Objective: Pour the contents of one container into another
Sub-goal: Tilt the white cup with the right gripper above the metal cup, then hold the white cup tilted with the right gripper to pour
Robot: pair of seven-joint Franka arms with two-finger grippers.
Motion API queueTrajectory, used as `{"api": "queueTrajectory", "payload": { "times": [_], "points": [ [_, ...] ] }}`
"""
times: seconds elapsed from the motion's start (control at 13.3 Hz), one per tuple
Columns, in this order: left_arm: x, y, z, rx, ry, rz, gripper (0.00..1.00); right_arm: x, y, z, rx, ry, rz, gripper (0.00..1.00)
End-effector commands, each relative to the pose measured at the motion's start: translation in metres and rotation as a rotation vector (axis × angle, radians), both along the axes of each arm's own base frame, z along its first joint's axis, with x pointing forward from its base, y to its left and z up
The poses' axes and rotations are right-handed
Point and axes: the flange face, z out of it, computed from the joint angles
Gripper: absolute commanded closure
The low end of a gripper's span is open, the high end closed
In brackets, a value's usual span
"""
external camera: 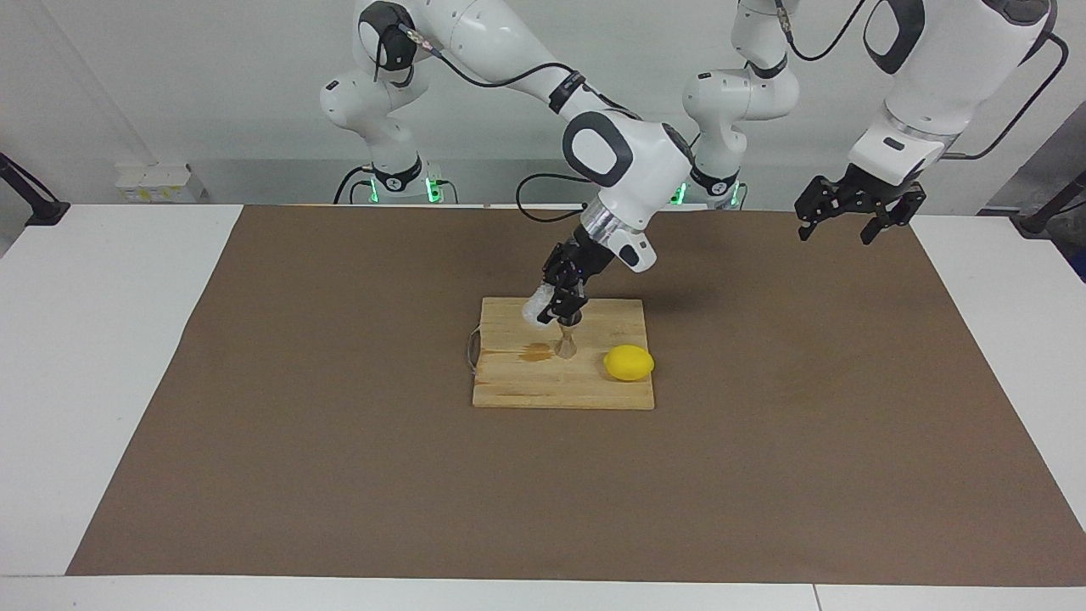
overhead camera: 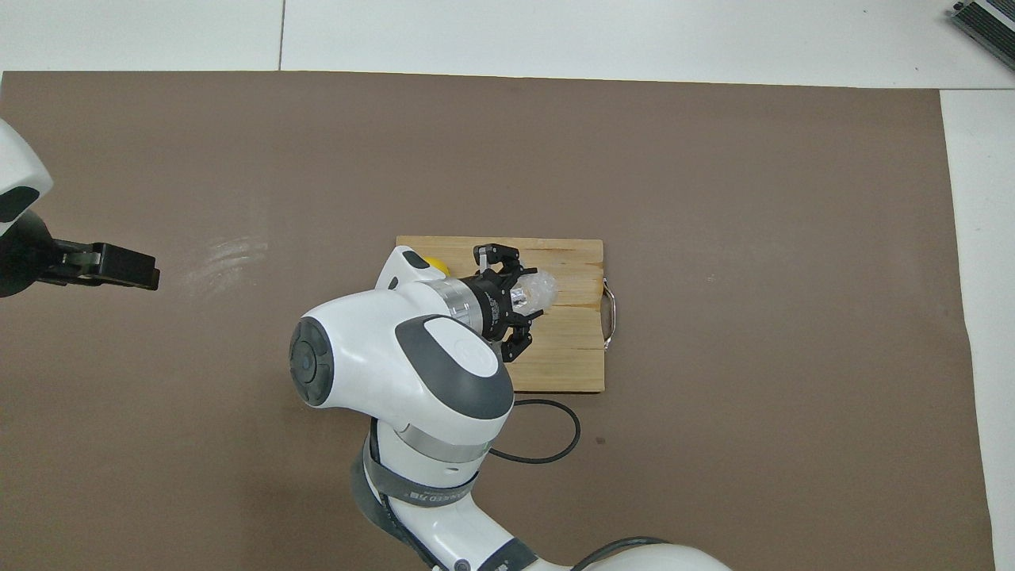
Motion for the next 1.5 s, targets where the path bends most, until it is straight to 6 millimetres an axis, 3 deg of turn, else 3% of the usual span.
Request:
{"api": "queueTrajectory", "payload": {
  "times": [0.0, 0.23, 0.83, 1.43],
  "points": [
    [0.003, -0.004, -0.001, -0.012, -0.007, 0.015, 0.00, -0.005, 0.009, 0.000, -0.030, -0.038, 0.014, 0.88],
    [0.003, -0.005, -0.001, -0.012, -0.007, 0.013, 0.00, -0.013, 0.018, 0.001, -0.066, -0.071, 0.058, 0.89],
    [0.003, -0.006, -0.002, -0.013, -0.006, 0.013, 0.00, -0.017, 0.012, -0.001, -0.142, -0.115, 0.103, 0.89],
    [0.004, -0.007, -0.003, -0.027, -0.002, 0.013, 0.00, -0.031, 0.006, -0.020, -0.193, -0.141, 0.189, 0.89]
  ]
}}
